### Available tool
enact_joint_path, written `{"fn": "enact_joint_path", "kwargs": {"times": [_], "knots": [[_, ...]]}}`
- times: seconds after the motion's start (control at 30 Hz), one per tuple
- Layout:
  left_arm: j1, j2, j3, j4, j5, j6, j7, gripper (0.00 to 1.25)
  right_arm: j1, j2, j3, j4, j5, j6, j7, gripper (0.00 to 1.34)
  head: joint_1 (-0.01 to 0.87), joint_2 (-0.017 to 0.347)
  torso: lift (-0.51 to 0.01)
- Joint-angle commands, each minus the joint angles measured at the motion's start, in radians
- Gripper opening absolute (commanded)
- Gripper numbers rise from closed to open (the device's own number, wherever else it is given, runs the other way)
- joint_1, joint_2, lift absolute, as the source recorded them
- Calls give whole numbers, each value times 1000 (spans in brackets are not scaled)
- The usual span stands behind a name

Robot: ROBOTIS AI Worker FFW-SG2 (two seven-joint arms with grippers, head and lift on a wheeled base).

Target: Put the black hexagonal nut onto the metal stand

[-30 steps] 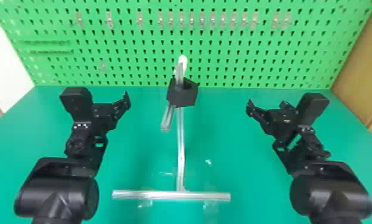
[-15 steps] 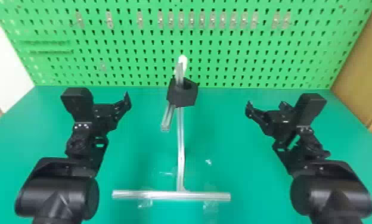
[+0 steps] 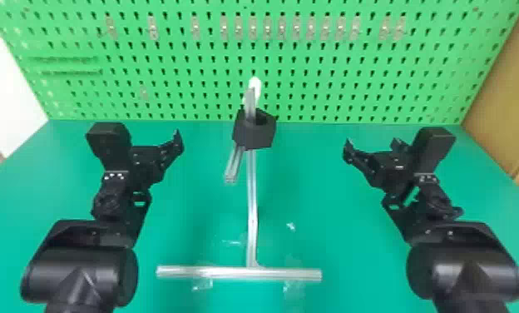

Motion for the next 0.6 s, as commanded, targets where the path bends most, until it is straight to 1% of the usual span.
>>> {"fn": "enact_joint_path", "kwargs": {"times": [0.0, 0.37, 0.57], "knots": [[3, 1, 0, 3, -3, 3, -1, 1092, 4, 8, -16, -4, 22, 0, 0, 1284, 693, 81, -1], [-13, -1, -3, 29, -6, 1, -12, 1092, 7, 24, -51, -4, 62, 2, -2, 1278, 693, 81, -1], [-22, -1, 0, 29, -11, 1, -20, 1092, 3, 26, -56, -5, 62, 2, -2, 1276, 693, 81, -1]]}}
